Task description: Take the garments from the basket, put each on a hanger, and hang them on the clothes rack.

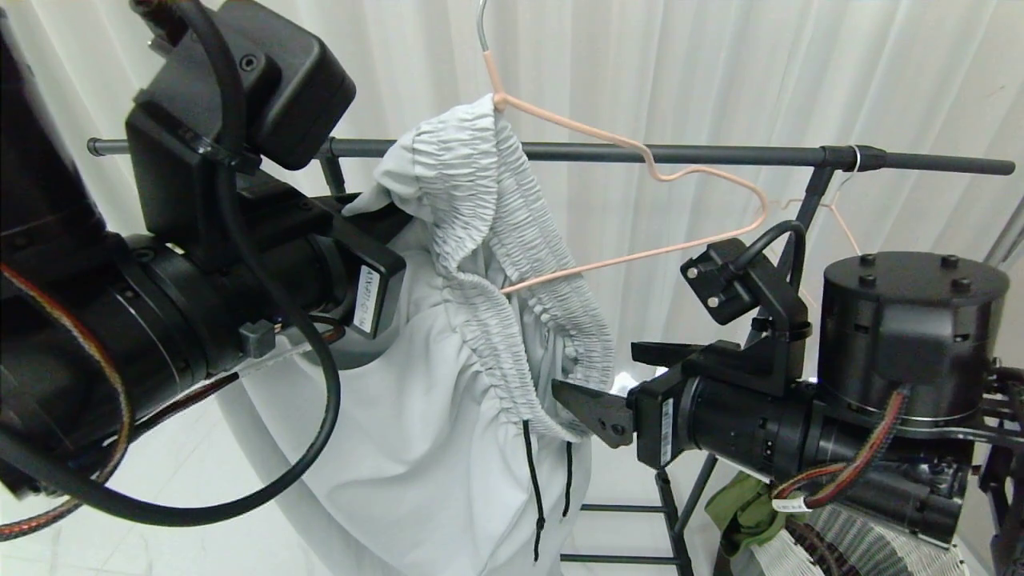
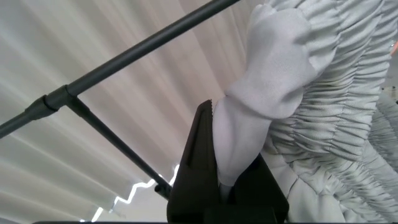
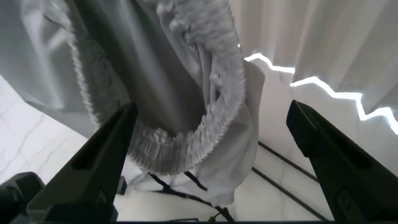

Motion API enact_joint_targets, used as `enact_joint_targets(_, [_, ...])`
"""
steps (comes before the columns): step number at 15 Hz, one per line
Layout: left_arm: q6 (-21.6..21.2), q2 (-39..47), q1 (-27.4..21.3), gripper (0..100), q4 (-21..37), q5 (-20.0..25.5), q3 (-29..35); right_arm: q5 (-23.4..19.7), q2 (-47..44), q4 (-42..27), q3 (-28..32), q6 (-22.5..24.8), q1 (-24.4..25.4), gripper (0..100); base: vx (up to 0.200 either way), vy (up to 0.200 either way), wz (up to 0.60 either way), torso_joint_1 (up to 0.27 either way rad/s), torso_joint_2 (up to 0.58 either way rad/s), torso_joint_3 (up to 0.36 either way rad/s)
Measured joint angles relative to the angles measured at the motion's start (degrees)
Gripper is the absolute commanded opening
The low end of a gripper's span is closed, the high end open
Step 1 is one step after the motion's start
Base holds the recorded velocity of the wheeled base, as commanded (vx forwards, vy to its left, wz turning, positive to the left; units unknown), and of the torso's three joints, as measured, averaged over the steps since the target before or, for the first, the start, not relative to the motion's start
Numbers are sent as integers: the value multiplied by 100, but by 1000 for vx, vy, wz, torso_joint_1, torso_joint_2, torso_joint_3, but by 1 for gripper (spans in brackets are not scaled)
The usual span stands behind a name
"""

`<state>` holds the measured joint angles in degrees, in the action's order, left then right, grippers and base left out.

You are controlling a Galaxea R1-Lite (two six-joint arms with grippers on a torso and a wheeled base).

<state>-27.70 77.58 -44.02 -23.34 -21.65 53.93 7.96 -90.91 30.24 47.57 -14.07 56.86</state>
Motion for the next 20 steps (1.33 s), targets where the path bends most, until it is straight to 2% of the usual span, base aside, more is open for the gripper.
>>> enact_joint_targets(1, [2, -2, -5, 0, -2, -2, 21, 5, -39, 5, 0, 0, 0, 0, 0, 0, 0, 0, 0, 0])
enact_joint_targets(5, [4, -21, -46, 0, 0, 11, 63, 55, -102, 7, -5, 0, -79, 0, 0, 0, 0, 0, 0, 0])
enact_joint_targets(8, [2, -40, -66, 0, 0, 1, 43, 252, -112, -2, -18, 4, -165, 0, 0, 0, 0, 0, 0, 0])
enact_joint_targets(11, [-95, -44, 37, 0, -2, -32, -68, 468, -107, -6, -20, 33, -474, 0, 0, 0, 0, 0, 0, 0])
enact_joint_targets(14, [-501, -77, 273, 0, -5, -29, -267, 688, -74, 5, -7, 107, -879, 0, 0, 0, 0, 0, 0, 0])
enact_joint_targets(16, [-611, -123, 371, 0, -9, -24, -399, 741, -50, 10, -5, 239, -1102, 0, 0, 0, 0, 0, 0, 0])
enact_joint_targets(20, [-1100, -286, 789, 0, -5, -21, -777, 800, -35, 21, 2, 414, -1475, 0, 0, 0, 0, 0, 0, 0])
